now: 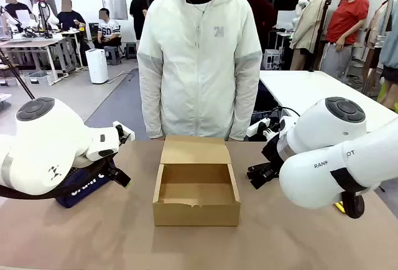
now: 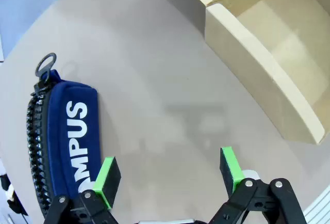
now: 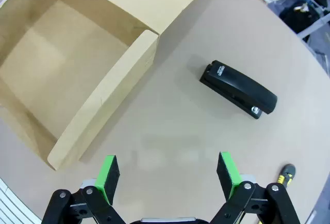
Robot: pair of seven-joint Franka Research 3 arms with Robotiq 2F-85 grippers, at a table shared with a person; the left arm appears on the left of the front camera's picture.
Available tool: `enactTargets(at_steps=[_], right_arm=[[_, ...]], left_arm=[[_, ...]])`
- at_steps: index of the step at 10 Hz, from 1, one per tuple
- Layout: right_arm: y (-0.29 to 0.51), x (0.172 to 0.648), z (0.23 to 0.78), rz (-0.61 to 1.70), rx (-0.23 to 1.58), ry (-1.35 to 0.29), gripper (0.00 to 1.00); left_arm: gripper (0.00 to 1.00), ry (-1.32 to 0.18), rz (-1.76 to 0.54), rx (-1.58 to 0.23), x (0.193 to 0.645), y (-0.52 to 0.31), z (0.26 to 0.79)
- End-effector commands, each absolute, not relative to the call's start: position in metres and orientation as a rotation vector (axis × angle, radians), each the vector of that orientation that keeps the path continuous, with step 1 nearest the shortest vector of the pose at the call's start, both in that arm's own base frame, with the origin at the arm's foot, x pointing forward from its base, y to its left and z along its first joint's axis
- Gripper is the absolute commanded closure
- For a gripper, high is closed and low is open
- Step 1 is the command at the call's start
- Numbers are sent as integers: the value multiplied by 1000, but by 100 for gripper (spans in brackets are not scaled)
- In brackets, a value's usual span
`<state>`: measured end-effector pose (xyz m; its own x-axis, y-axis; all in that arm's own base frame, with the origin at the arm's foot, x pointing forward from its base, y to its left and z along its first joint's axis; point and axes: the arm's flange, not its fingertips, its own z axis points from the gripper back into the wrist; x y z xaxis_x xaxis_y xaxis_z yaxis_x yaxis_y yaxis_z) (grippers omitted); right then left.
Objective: Pack the items into the box.
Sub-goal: Pick up the item indicated by the person and place it inside the Mailer Box.
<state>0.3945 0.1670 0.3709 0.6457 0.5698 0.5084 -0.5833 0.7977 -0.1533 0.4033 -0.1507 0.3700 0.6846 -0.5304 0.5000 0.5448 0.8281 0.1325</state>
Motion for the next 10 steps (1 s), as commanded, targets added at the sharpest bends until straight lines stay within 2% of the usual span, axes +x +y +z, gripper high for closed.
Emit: enactTargets(at_steps=[1,10], right_arm=[[167,395,371,656,25,-570,0],[167,395,371,656,25,-570,0]], left_arm=[[0,-552,-602,-28,403,-151,370],[0,-552,-602,-28,403,-151,370]])
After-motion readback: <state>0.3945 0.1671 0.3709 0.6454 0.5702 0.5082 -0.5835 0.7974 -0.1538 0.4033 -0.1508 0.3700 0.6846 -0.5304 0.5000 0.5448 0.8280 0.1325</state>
